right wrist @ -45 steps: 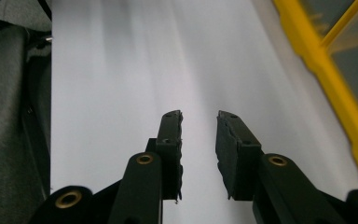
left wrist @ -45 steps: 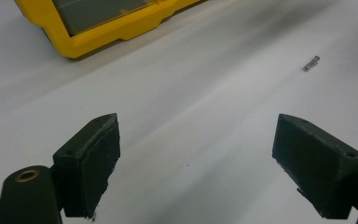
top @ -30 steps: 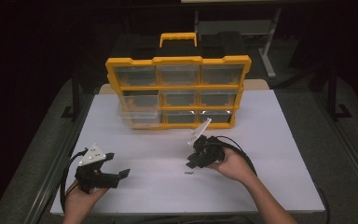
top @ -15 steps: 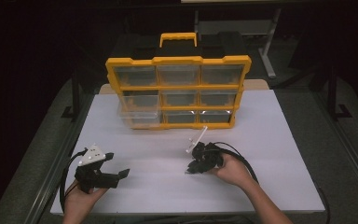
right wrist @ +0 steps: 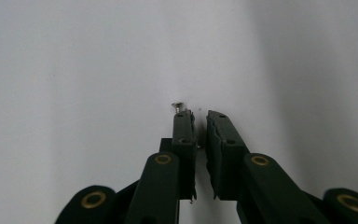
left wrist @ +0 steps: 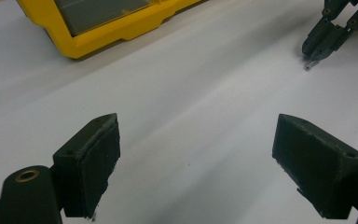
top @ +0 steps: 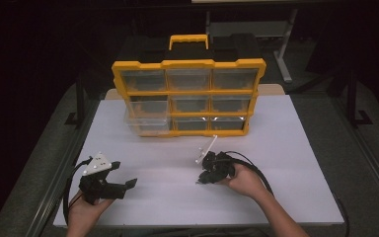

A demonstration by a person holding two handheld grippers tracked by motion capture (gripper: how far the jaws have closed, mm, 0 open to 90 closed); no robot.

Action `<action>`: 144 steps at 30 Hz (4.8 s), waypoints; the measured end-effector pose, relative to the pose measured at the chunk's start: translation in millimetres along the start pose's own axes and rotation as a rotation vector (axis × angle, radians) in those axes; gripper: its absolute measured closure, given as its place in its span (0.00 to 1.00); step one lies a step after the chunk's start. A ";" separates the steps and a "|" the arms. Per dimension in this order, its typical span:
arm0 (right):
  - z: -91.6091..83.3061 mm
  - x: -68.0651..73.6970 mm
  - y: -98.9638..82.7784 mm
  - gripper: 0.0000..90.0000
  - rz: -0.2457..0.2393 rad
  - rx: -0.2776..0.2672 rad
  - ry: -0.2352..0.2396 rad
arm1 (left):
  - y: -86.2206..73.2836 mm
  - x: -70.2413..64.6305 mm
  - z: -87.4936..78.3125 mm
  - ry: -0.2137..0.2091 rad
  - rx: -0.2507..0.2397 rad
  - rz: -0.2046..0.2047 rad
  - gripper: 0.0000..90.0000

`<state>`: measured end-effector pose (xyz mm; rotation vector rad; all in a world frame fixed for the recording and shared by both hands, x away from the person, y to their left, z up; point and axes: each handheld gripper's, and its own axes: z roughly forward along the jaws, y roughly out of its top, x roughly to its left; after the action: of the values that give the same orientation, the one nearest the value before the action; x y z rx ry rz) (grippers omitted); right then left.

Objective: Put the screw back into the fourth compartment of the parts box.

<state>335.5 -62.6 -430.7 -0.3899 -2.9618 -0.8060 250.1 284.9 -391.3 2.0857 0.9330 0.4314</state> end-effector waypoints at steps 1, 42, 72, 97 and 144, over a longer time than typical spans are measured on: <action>0.1 0.3 0.2 0.91 0.000 0.002 -0.004 | 0.0 0.2 0.0 0.001 0.000 0.002 0.16; -58.1 -28.2 32.0 0.95 0.042 -0.106 -0.008 | 0.3 0.6 -0.7 0.000 0.001 -0.002 0.16; -162.1 -52.4 123.1 0.95 -0.027 -0.133 -0.113 | 0.0 2.6 -1.8 -0.001 -0.011 -0.005 0.16; -137.8 -47.4 215.5 0.95 -0.097 -0.141 -0.065 | -0.7 3.0 -3.7 -0.010 -0.006 -0.022 0.16; -148.5 -43.2 160.0 0.86 -0.057 -0.196 -0.096 | 0.5 2.4 -2.8 -0.006 -0.014 -0.016 0.16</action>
<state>414.9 -14.1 -228.6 -0.3637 -3.0026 -1.1209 250.3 288.0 -389.2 2.0643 0.9396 0.4220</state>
